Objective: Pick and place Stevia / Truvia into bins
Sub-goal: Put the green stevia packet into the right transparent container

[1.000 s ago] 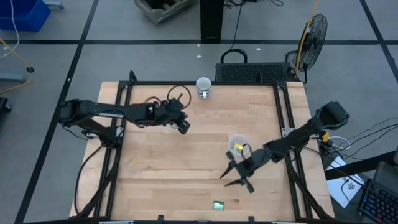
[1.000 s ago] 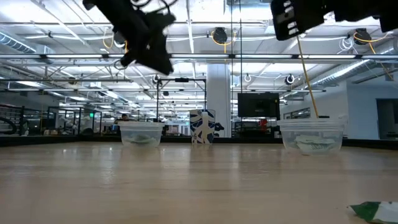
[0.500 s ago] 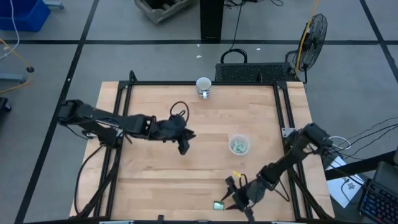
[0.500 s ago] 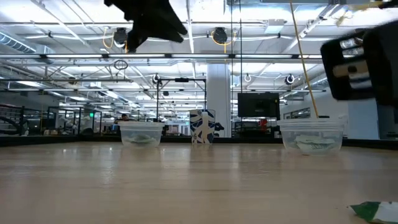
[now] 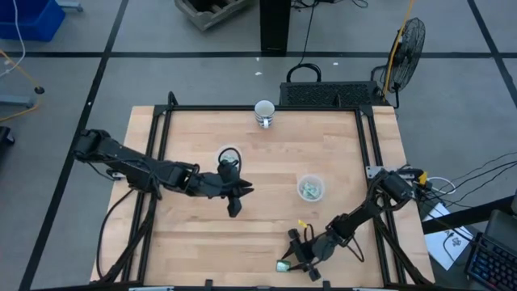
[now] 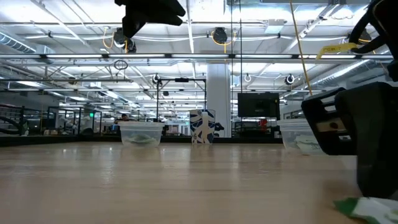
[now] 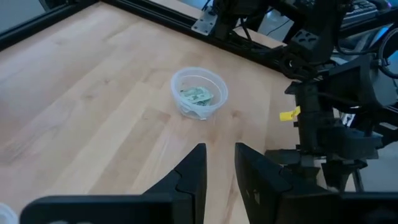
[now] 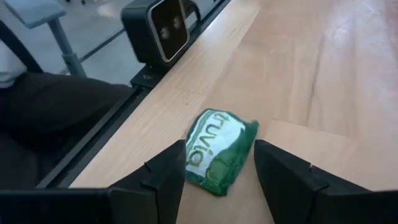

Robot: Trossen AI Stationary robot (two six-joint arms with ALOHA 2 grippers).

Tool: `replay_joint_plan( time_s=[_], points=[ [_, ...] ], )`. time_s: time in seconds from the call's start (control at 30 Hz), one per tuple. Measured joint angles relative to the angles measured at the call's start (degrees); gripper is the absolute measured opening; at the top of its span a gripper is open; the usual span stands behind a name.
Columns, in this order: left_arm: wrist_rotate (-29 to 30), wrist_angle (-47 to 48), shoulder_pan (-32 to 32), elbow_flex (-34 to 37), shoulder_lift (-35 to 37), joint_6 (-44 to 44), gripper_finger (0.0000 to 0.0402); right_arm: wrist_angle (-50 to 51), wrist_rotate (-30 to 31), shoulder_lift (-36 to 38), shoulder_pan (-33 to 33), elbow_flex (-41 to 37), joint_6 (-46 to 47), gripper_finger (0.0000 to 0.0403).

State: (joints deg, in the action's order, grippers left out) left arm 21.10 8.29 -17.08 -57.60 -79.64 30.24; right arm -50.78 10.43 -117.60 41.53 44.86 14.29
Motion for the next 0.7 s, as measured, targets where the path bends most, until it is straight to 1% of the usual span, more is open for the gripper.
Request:
replay_joint_plan(
  time_s=[0.3,0.47,0.63,0.7],
  points=[
    [0.0,0.1,0.0,0.0,0.0,-1.0,0.0088,1.3,0.0,-0.3,-0.2,0.1,-1.5,0.0181],
    [0.0,0.1,0.0,0.0,0.0,-1.1,0.0088,6.0,3.0,-0.2,-0.1,0.2,-1.9,0.0180],
    [0.0,0.1,0.0,0.0,0.0,-2.1,0.0088,5.4,2.8,-0.3,-0.2,0.1,-2.1,0.0179],
    [0.0,0.1,0.1,0.0,0.0,-2.7,0.0088,5.2,2.8,-0.3,-0.2,0.1,-2.1,0.0173]
  ],
)
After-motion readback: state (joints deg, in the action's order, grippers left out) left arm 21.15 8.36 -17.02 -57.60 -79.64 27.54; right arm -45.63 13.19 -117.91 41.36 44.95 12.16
